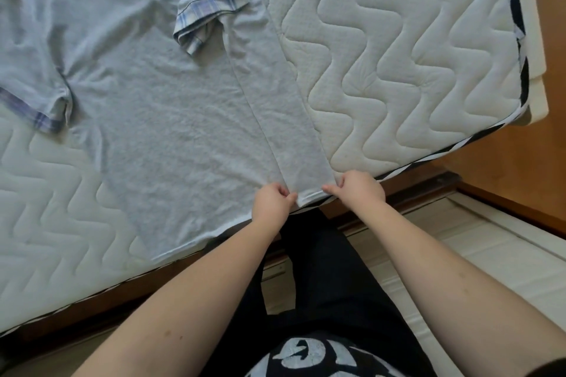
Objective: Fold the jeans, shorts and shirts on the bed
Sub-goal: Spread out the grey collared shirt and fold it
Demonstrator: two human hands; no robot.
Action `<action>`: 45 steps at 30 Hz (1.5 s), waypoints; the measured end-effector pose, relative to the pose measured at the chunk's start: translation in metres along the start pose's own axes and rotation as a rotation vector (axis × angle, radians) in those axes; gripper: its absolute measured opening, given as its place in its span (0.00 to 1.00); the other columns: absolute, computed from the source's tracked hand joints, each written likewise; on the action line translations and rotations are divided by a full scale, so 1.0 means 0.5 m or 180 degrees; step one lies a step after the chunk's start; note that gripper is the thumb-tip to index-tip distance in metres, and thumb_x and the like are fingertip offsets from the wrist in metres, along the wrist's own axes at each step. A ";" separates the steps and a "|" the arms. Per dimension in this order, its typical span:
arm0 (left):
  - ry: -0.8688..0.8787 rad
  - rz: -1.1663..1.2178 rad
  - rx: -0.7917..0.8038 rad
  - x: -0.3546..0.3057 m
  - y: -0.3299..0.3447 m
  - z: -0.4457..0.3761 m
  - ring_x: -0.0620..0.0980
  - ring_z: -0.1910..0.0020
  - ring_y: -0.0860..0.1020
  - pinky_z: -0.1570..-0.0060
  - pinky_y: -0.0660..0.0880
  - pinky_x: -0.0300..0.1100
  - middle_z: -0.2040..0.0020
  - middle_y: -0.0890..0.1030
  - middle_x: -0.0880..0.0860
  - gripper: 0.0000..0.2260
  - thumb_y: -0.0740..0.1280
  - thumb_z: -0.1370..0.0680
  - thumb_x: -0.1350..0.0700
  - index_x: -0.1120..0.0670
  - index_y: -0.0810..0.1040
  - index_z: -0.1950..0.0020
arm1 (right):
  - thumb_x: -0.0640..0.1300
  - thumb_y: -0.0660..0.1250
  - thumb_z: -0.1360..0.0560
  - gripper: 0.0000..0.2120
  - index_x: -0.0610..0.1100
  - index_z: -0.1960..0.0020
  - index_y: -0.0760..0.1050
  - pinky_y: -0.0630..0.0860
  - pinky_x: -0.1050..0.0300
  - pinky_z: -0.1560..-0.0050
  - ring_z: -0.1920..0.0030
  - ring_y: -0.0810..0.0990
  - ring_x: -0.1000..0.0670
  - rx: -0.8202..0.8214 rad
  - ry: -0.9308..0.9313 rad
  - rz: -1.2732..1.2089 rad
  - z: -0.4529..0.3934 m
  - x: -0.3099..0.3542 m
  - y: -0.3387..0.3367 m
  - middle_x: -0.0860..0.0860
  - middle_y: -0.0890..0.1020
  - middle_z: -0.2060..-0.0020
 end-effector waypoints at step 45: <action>0.0105 0.3695 -0.2154 0.314 -1.049 -0.327 0.60 0.45 0.81 0.42 0.77 0.56 0.45 0.82 0.59 0.09 0.70 0.22 0.58 0.59 0.78 0.43 | 0.39 0.56 0.20 0.24 0.45 0.24 0.62 0.61 0.54 0.26 0.30 0.69 0.52 0.0108 -0.2027 -0.2828 -0.152 1.276 -0.201 0.50 0.71 0.29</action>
Point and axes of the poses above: each hand's wrist, its own z-axis away from the middle knuckle, its own y-axis out of the palm, x = y × z, the point moved 7 cm from there along -z, towards the middle knuckle
